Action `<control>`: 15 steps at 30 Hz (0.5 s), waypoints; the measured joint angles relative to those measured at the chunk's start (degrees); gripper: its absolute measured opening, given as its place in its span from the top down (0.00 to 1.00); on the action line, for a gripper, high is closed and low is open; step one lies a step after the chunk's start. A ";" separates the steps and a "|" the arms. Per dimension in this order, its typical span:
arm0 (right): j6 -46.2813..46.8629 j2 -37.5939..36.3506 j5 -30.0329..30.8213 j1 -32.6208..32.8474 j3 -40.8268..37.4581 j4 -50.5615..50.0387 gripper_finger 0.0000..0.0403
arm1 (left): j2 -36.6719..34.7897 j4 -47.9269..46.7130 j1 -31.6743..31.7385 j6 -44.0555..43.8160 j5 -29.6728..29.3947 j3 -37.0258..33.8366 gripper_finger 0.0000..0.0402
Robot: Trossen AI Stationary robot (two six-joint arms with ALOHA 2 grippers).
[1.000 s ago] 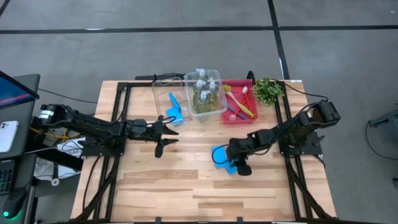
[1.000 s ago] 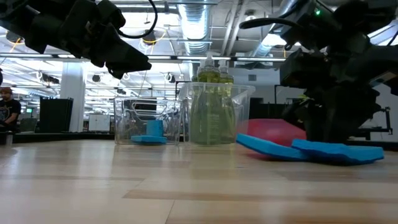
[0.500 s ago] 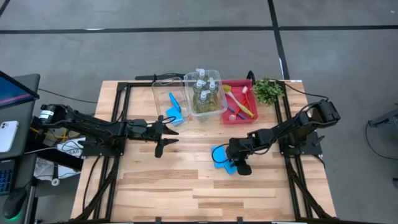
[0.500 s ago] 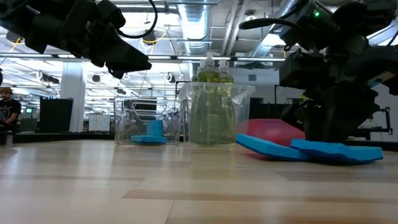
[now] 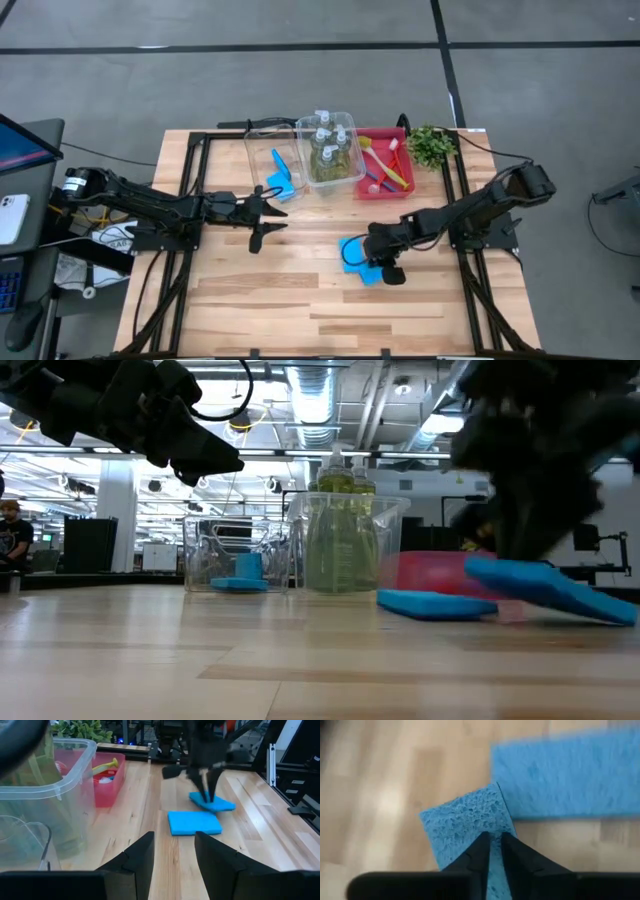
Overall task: Pick & Place Kitchen Sink Supplies
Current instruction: Put the blue sponge into the left transparent bin
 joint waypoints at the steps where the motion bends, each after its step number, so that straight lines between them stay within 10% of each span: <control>1: -0.48 -1.37 0.38 0.28 0.06 0.31 0.92 | 0.00 -0.01 0.00 0.00 0.02 0.00 0.64; 15: -4.03 -11.11 11.35 5.87 0.19 2.63 0.97 | 0.00 -0.01 0.00 0.02 0.00 0.00 0.64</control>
